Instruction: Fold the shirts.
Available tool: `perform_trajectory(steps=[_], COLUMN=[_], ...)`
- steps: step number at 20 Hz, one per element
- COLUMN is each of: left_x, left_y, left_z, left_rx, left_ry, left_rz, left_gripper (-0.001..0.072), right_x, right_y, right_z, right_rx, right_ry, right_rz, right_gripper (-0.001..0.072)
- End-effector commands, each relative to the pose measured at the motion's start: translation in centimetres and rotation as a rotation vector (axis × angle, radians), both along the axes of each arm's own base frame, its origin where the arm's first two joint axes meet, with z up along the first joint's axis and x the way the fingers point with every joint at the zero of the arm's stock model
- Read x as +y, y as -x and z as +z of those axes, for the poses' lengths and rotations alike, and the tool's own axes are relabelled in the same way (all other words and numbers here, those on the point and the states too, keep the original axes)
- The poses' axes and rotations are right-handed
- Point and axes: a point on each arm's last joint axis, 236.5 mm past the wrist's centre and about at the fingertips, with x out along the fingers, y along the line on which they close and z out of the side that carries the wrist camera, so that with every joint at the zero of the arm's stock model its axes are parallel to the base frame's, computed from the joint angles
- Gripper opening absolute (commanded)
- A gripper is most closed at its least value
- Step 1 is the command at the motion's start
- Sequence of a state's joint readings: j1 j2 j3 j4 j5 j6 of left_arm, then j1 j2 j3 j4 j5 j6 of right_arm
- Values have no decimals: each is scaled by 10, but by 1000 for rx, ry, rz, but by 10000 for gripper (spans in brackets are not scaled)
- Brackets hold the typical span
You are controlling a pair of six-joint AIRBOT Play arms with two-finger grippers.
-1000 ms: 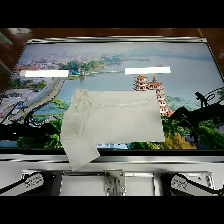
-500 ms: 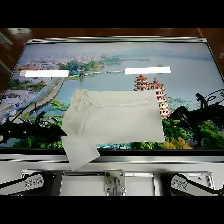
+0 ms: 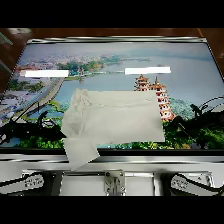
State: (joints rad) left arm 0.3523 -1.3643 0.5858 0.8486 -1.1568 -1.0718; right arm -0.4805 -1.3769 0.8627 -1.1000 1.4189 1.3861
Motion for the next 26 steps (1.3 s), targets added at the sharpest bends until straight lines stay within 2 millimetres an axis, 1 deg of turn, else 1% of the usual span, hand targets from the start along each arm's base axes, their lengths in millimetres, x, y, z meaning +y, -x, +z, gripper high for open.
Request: perform_trajectory(steps=[1, 3, 5, 7, 8, 10, 13, 14, 15, 16, 17, 18, 19, 20, 21, 22, 23, 24, 25, 26], left_x=[-8, -7, -6, -6, -6, -6, -11, -12, -13, -14, -13, -11, -8, -3, 4, 11, 17, 22, 25, 26], left_y=[5, 4, 2, 0, 0, -2, -9, -10, -10, -10, -13, -21, -33, -49, -68, -88, -104, -114, -117, -109], left_z=[12, 16, 20, 23, 24, 25, 30, 32, 33, 35, 41, 51, 69, 94, 130, 178, 232, 295, 371, 450], left_rx=[1, -18, -36, -47, -50, -50, -63, -67, -66, -69, -85, -116, -176, -253, -361, -500, -657, -831, -1035, -1243], left_ry=[40, 34, 27, 23, 21, 26, 55, 63, 68, 72, 75, 70, 57, 32, -9, -63, -124, -193, -274, -351], left_rz=[-26, -27, -28, -27, -27, -17, 10, 17, 18, 7, -5, -15, -29, -36, -32, -26, -31, -29, -13, 25], left_gripper=[44, 45, 45, 44, 45, 45, 44, 45, 44, 44, 43, 42, 42, 42, 42, 42, 42, 43, 43, 44], right_x=[9, 9, 8, 15, 18, 33, 53, 60, 64, 69, 74, 77, 76, 72, 68, 63, 57, 52, 46, 37], right_y=[6, 9, 6, 2, 4, 7, 6, 5, 4, 2, -1, -8, -18, -33, -52, -74, -94, -114, -128, -136], right_z=[-18, -28, -36, -39, -42, -50, -63, -65, -65, -61, -52, -38, -22, 0, 28, 67, 112, 171, 234, 309], right_rx=[53, 86, 93, 100, 110, 120, 130, 125, 118, 111, 78, 31, -17, -93, -194, -329, -482, -679, -879, -1097], right_ry=[-52, -62, -59, -92, -96, -103, -74, -68, -62, -74, -106, -128, -123, -96, -62, -12, 49, 135, 241, 380], right_rz=[-11, -9, -37, -50, -34, 41, 108, 133, 150, 166, 203, 233, 245, 261, 278, 299, 327, 368, 391, 369], right_gripper=[637, 637, 637, 637, 637, 637, 635, 500, 208, 72, 66, 66, 66, 66, 65, 66, 66, 66, 66, 66])
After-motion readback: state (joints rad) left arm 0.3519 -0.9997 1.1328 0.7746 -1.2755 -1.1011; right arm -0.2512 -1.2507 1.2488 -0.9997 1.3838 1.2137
